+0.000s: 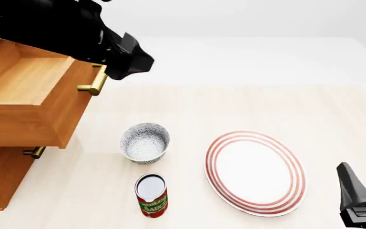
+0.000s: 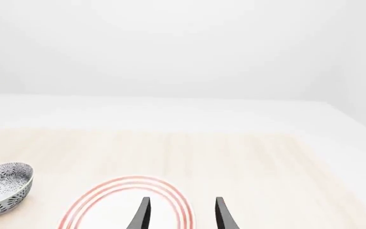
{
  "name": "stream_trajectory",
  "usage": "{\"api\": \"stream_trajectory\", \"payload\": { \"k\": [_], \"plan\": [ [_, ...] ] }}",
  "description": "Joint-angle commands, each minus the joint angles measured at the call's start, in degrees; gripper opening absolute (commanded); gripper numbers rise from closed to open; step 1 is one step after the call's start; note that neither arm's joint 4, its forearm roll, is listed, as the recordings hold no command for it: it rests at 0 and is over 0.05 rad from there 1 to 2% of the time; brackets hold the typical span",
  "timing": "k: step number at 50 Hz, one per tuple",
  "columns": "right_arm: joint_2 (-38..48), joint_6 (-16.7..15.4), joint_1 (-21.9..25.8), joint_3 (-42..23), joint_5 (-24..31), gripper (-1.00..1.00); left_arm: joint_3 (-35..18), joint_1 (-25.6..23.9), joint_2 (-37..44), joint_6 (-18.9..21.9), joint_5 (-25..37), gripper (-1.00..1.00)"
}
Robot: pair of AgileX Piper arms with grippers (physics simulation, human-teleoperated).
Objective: Put the bowl in the top drawer of the cabinet.
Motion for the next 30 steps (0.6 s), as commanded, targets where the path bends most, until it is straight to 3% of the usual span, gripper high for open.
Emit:
{"api": "stream_trajectory", "payload": {
  "k": [1,11,14,30],
  "plan": [
    [0.0,0.1,0.1,0.0,0.1,1.0,6.9,-1.8,-0.3,-2.9,-2.8,1.0],
    [0.0,0.2,0.1,0.0,0.2,1.0,9.9,-1.2,0.1,-3.8,-5.3,1.0],
    [0.0,0.1,0.1,0.0,0.2,1.0,10.4,2.1,1.0,-1.1,-7.4,1.0],
    [0.0,0.2,0.0,0.0,0.1,1.0,10.3,2.1,3.1,-0.5,-9.4,1.0]
  ]
}}
